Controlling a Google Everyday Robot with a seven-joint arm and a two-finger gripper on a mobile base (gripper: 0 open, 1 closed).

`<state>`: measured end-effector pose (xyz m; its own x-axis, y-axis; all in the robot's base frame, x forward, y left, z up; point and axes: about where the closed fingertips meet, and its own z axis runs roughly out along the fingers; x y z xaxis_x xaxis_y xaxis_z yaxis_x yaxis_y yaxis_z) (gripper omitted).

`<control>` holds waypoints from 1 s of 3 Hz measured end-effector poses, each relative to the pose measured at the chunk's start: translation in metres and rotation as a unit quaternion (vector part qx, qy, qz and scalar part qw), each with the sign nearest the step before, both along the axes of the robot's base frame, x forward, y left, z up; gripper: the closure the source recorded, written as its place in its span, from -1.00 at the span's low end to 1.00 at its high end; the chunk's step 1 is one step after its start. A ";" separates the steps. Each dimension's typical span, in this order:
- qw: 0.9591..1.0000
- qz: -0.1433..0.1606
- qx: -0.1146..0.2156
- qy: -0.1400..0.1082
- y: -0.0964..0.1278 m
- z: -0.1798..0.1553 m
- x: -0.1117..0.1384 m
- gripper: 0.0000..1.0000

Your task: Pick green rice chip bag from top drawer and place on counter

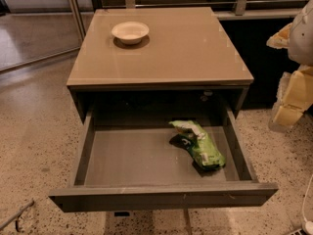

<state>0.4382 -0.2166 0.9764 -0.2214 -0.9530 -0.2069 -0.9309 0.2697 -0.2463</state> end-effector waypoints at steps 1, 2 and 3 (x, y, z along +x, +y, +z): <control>1.000 -0.002 0.004 -0.005 0.002 -0.001 0.002 -1.00; 1.000 -0.008 0.019 -0.008 0.012 -0.022 0.008 -1.00; 0.999 -0.012 0.030 0.002 0.029 -0.067 0.020 -1.00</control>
Offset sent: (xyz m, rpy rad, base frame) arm 0.0195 0.0274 -0.0603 0.0849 -0.0095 -0.0329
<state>0.4579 -0.1873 0.9095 -0.2452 -0.9334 -0.2621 -0.9252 0.3061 -0.2245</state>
